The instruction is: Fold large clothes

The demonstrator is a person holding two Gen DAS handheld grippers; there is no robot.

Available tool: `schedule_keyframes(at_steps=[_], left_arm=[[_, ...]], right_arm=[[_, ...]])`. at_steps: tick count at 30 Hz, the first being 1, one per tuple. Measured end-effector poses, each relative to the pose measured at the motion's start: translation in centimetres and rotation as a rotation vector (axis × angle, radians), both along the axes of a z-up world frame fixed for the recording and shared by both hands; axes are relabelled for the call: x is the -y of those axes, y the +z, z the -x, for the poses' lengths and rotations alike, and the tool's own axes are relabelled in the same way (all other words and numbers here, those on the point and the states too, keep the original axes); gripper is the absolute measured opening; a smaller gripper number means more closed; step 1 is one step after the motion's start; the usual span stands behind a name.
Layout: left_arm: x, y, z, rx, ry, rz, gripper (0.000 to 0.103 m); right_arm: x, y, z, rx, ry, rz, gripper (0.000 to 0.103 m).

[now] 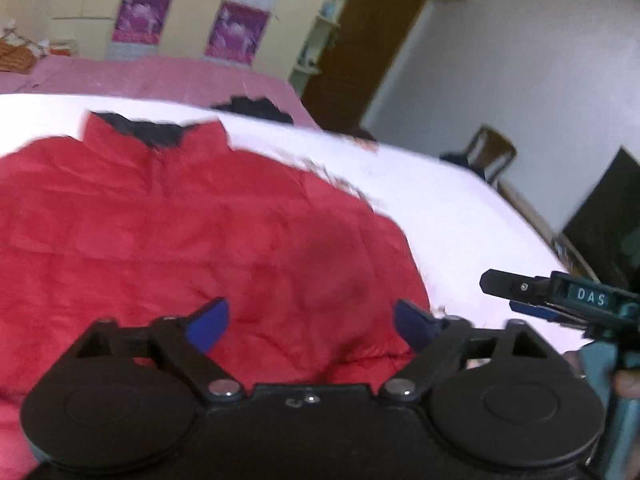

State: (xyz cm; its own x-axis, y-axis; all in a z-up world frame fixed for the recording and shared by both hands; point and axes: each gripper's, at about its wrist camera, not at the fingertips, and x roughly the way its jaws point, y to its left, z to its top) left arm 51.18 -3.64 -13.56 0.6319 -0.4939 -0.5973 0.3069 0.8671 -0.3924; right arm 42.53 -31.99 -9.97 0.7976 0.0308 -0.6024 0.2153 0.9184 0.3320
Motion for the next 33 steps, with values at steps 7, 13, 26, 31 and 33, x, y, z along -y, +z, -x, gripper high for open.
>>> schedule_keyframes(at_steps=[7,13,26,31,33], left_arm=[[-13.1,-0.4,2.1,0.014,0.34,-0.078,0.047],[-18.3,-2.6,1.6,-0.029,0.399,-0.126,0.041],[-17.0,-4.2,-1.6,-0.003,0.315,-0.166,0.041],[-17.4,-3.7,-2.0,-0.022,0.271,-0.179,0.041],[-18.1,-2.3,-1.4,0.008,0.285,-0.164,0.054]], right_arm=[[-4.5,-1.5,-3.9,-0.047,0.169,-0.083,0.066],[-6.0,-4.7,-7.1,-0.16,0.204,-0.161,0.031],[-7.6,-4.4,-7.0,-0.134,0.196,0.063,0.018],[-7.8,-5.1,-6.3,-0.157,0.157,0.047,0.018],[-7.5,-3.7,-5.8,-0.137,0.112,0.065,0.036]])
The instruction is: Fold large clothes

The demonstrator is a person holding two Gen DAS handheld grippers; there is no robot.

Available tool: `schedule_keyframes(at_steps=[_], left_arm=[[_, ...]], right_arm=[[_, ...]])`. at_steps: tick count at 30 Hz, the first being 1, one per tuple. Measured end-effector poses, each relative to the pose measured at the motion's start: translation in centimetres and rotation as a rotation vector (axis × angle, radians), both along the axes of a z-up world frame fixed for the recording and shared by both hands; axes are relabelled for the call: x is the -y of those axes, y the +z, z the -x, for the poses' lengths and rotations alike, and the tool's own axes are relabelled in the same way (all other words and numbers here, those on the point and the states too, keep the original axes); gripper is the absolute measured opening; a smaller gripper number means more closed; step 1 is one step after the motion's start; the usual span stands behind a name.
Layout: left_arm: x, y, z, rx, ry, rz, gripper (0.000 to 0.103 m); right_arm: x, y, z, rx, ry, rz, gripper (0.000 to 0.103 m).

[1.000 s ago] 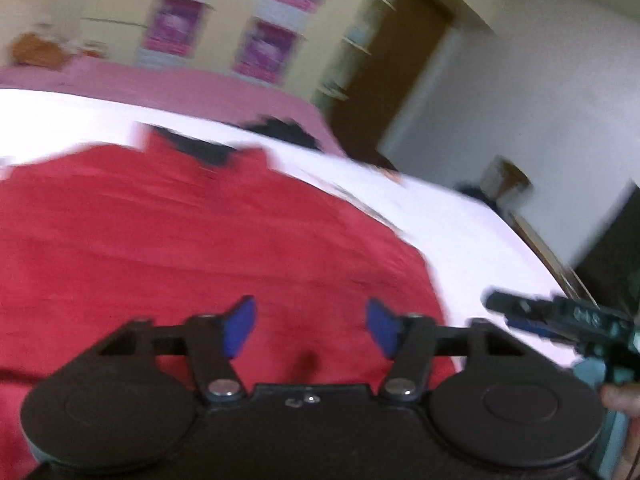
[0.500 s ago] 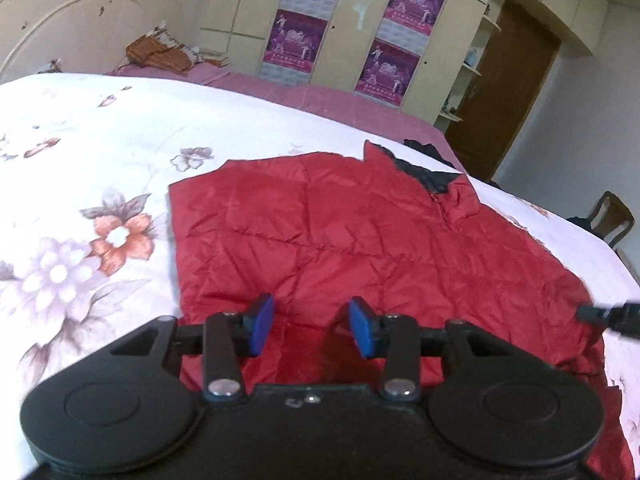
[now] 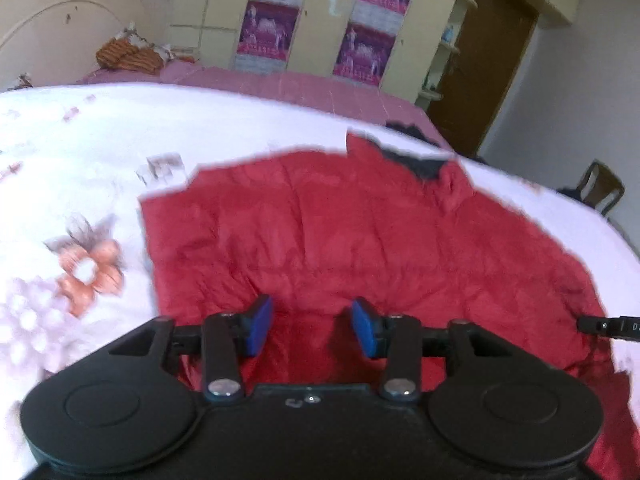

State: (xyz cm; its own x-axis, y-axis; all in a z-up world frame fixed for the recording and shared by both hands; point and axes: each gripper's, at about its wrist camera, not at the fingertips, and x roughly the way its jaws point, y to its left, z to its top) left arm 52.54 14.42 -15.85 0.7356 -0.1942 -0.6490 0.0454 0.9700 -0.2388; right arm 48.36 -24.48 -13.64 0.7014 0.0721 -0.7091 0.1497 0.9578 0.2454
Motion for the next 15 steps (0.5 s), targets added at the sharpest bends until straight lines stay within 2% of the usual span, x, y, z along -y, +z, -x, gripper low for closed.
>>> schedule_keyframes(at_steps=[1,2,6,9,10,12,15], left_arm=[[-0.3,0.8,0.4,0.034,0.005,-0.007,0.059],[-0.6,1.3,0.5,0.055,0.01,-0.02,0.063],[-1.1,0.8,-2.3,0.02,-0.013,-0.047,0.064],[-1.0,-0.4,-4.9,-0.027,-0.037,-0.071,0.064],[-1.0,-0.8,-5.8,-0.038,-0.046,-0.07,0.064],[-1.2,-1.5,-7.0,-0.052,-0.061,-0.069,0.067],[-1.3,-2.2,-7.3,-0.058,-0.083,-0.079,0.067]], right_arm=[[0.1,0.7,0.2,0.03,-0.025,0.016,0.046],[0.2,1.4,0.3,0.064,-0.026,0.027,0.051],[-1.3,2.5,-2.4,0.073,0.072,0.035,0.048],[-3.8,1.5,-5.4,0.018,0.147,0.136,0.043],[-4.1,0.6,-6.5,-0.021,0.143,0.163,0.043],[-3.9,-1.3,-7.7,-0.078,0.122,0.146,0.043],[-4.2,-1.9,-7.8,-0.077,0.118,0.169,0.043]])
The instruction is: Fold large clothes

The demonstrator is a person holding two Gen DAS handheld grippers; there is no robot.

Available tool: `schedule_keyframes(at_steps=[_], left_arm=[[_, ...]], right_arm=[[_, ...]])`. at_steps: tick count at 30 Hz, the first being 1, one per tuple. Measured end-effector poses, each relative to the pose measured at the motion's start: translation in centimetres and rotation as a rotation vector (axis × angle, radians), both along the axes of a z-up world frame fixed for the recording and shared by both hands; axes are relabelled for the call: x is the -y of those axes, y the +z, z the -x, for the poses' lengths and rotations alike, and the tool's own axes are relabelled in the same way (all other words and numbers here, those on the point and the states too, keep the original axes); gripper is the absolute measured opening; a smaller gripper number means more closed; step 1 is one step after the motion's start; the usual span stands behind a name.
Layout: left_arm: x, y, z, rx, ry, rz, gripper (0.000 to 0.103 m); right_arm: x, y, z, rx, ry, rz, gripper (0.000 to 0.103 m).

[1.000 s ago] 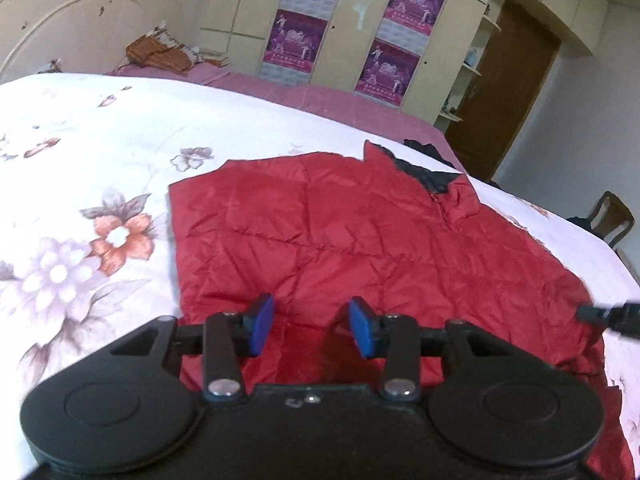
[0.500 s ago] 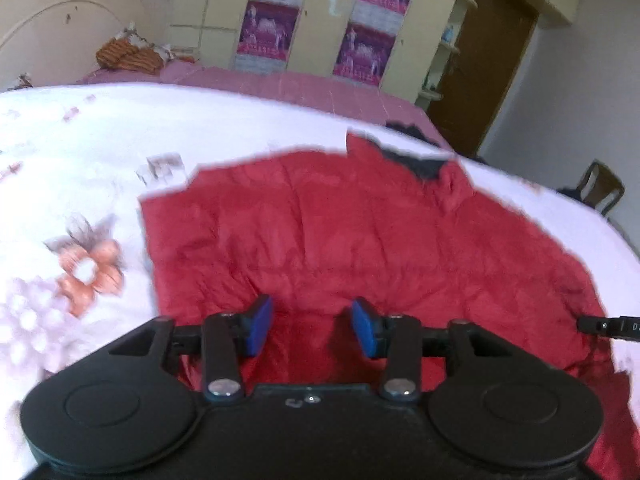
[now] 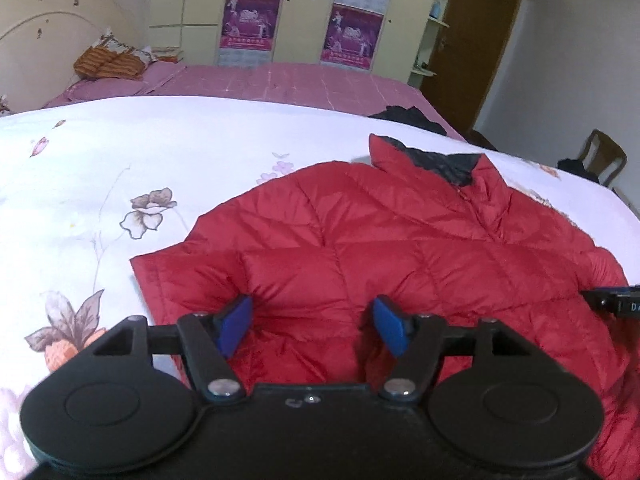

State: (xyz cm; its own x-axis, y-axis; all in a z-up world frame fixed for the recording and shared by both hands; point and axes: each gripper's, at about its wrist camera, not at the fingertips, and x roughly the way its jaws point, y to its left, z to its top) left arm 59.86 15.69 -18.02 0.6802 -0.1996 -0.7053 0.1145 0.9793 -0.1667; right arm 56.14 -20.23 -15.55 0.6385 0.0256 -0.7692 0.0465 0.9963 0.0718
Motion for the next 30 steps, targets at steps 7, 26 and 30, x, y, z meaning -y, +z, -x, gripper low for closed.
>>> schedule_keyframes(at_steps=[7,26,30], left_arm=[[1.6,3.2,5.8,0.084,-0.042,0.048,0.065],[2.5,0.4,7.9,0.033,-0.031,-0.048,0.067],[2.2,1.2,8.6,0.053,-0.002,-0.028,0.065]], right_arm=[[-1.9,3.5,3.7,0.078,0.019,-0.002,0.044],[-3.2,-0.5,3.4,0.01,0.003,0.028,0.044],[-3.2,0.4,4.3,0.036,0.0,0.046,0.044]])
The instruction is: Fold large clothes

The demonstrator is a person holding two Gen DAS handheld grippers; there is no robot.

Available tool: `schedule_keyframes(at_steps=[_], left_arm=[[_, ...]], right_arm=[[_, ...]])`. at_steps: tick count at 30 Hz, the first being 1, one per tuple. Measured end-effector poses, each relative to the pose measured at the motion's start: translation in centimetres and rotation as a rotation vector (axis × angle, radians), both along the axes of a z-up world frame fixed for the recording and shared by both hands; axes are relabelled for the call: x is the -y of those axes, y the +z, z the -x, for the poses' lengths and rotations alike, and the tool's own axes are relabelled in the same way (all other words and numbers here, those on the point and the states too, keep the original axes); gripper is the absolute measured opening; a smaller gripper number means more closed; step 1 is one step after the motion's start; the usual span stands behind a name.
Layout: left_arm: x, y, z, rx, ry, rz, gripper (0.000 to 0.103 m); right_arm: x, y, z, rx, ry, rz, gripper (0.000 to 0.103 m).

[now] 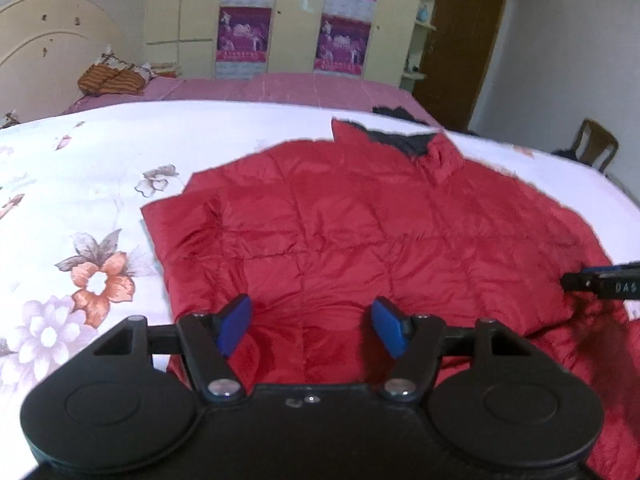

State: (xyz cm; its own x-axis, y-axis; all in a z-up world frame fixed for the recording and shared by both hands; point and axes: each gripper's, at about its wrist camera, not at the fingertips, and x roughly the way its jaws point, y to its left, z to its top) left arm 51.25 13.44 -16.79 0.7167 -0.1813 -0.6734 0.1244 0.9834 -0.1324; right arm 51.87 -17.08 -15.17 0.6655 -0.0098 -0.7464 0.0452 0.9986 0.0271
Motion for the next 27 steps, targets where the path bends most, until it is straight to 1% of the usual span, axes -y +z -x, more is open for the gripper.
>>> schedule_keyframes(at_steps=[1,3,11,13,14,15,16,17,18,19,20,21,22,24,27], left_arm=[[0.0,-0.2,0.0,-0.008,-0.001,-0.007,0.065],[0.2,-0.8,-0.2,-0.023,-0.001,-0.012,0.066],[1.5,-1.1,-0.6,-0.037,0.015,-0.082,0.067],[1.6,-0.9,-0.7,-0.044,0.022,-0.089,0.07],[1.6,-0.8,-0.6,-0.047,0.027,-0.092,0.076],[1.6,-0.5,-0.5,-0.05,0.035,-0.092,0.084],[1.6,-0.1,-0.3,-0.049,0.045,-0.09,0.088],[1.5,0.3,0.2,-0.042,0.053,-0.087,0.096],[1.3,0.9,0.8,-0.031,0.065,-0.089,0.103],[1.1,1.3,1.6,-0.021,0.08,-0.097,0.103],[0.8,1.6,2.3,-0.019,0.087,-0.106,0.103],[0.5,1.8,3.2,-0.023,0.089,-0.117,0.103],[0.3,1.8,4.1,-0.036,0.088,-0.131,0.103],[-0.2,1.9,6.1,-0.051,0.094,-0.163,0.102],[-1.3,2.3,9.7,-0.062,0.1,-0.16,0.098]], right_arm=[[0.1,-0.5,-0.2,-0.019,0.006,-0.004,0.044],[0.3,-1.3,-0.2,-0.022,0.016,-0.017,0.043],[0.6,-1.6,-0.3,-0.012,0.059,-0.007,0.044],[0.8,-1.5,-0.5,-0.022,0.068,-0.013,0.044],[0.8,-1.4,-0.5,-0.028,0.076,-0.014,0.044],[0.9,-1.2,-0.6,-0.034,0.084,-0.017,0.044],[1.2,-0.9,-0.5,-0.04,0.089,-0.028,0.044],[1.5,-0.4,-0.2,-0.041,0.092,-0.045,0.048],[2.1,0.2,0.3,-0.026,0.092,-0.075,0.068],[2.7,0.7,1.1,0.001,0.092,-0.118,0.077],[3.3,1.3,2.1,0.031,0.068,-0.131,0.092],[3.9,1.7,3.0,0.049,0.058,-0.124,0.092],[4.5,1.9,3.9,0.042,0.058,-0.127,0.092],[6.0,2.1,6.0,0.032,0.053,-0.166,0.091],[8.1,2.4,9.7,0.035,0.044,-0.18,0.09]])
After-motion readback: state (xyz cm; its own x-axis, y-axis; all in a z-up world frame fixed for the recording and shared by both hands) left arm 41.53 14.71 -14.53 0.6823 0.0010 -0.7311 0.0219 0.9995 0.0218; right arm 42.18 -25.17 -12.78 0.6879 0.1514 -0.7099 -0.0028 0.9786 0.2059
